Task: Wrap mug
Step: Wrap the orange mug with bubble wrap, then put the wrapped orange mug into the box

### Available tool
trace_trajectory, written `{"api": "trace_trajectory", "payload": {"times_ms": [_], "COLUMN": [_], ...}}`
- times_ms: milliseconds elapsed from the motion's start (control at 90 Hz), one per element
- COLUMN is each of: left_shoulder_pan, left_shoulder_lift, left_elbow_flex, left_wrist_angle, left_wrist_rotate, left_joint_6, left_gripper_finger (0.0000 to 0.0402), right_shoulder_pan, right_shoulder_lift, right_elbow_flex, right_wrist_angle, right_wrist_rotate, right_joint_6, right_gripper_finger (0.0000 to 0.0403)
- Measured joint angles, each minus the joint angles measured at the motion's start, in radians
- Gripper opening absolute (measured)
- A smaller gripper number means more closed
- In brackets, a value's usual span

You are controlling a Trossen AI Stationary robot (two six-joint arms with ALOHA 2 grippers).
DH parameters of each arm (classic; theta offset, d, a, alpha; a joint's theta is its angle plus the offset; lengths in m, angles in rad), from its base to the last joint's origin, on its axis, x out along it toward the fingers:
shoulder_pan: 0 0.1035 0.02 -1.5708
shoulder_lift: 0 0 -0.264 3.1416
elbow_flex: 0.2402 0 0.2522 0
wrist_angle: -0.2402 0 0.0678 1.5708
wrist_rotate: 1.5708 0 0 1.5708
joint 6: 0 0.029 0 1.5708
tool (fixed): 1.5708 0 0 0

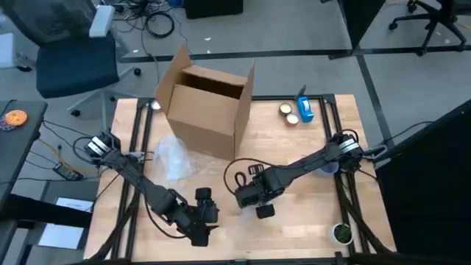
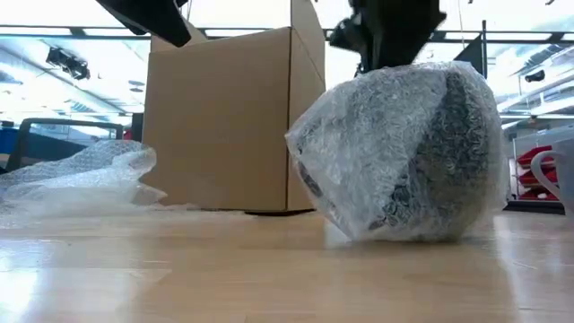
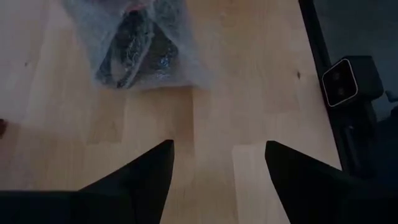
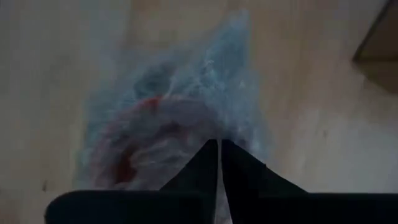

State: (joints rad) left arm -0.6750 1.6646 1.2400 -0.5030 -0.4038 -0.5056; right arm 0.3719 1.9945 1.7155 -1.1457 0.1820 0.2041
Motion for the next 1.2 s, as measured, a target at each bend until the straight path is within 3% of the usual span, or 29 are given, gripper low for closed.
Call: {"api": "trace_trajectory", "payload": {"times_ms": [211, 378, 700, 933, 1200], "left_shoulder_pan": [0.0, 0.0, 0.0, 0.0, 0.001], "left_shoulder_lift": [0.0, 0.0, 0.0, 0.0, 0.0], "left_elbow_flex": [0.0, 0.0, 0.0, 0.0, 0.0], "left_wrist_angle": [0.001, 0.002, 0.001, 0.001, 0.002], "left_wrist_rotate": [-0.004, -0.008, -0.009, -0.009, -0.009], "left_joint_6": [0.0, 0.001, 0.003, 0.03, 0.091], "left_gripper_finger": [0.0239, 0.0239, 0.0239, 0.0239, 0.0239], "right_shoulder_pan": [-0.016, -0.008, 0.078, 0.146, 0.209], "right_shoulder_lift": [-0.004, -0.003, 0.0, -0.001, -0.001], "right_elbow_flex": [-0.125, -0.143, 0.102, 0.265, 0.252], "right_wrist_angle": [0.104, 0.162, -0.062, -0.134, -0.117], "right_wrist_rotate": [-0.019, -0.051, 0.09, 0.092, 0.116], "right_joint_6": [0.013, -0.001, -0.026, 0.157, 0.392], "right_gripper_finger": [0.0, 0.0, 0.0, 0.0, 0.0001]}}
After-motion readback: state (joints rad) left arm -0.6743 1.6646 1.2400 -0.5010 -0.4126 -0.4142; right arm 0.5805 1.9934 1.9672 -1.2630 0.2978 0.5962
